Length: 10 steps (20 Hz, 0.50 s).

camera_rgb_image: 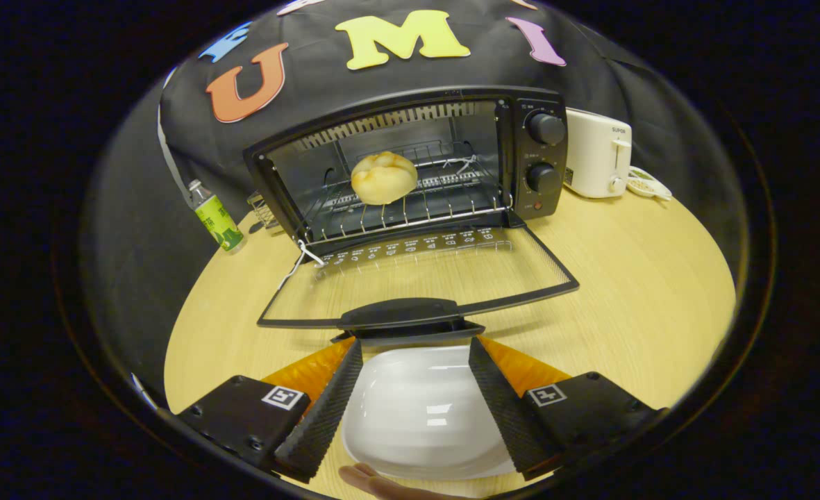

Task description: Open the toaster oven, put the food inside, and close the toaster oven door.

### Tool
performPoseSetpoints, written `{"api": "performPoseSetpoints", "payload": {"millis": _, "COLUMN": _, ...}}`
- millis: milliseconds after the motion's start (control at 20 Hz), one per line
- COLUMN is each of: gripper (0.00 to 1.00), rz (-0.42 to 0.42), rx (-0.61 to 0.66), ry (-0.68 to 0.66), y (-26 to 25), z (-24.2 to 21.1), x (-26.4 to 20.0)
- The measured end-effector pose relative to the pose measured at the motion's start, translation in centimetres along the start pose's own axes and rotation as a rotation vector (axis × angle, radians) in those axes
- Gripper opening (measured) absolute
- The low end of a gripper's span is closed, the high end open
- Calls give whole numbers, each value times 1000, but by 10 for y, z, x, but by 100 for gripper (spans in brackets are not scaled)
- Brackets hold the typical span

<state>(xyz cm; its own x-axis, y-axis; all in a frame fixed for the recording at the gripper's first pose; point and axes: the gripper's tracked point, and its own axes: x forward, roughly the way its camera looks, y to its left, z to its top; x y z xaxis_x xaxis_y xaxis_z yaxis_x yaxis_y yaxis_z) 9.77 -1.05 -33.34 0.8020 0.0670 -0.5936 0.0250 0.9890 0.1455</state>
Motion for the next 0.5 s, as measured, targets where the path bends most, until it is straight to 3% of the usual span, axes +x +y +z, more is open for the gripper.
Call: {"api": "performPoseSetpoints", "payload": {"millis": 500, "gripper": 100, "rz": -2, "rx": -62, "ry": -229, "y": 10, "z": 45, "x": -22}}
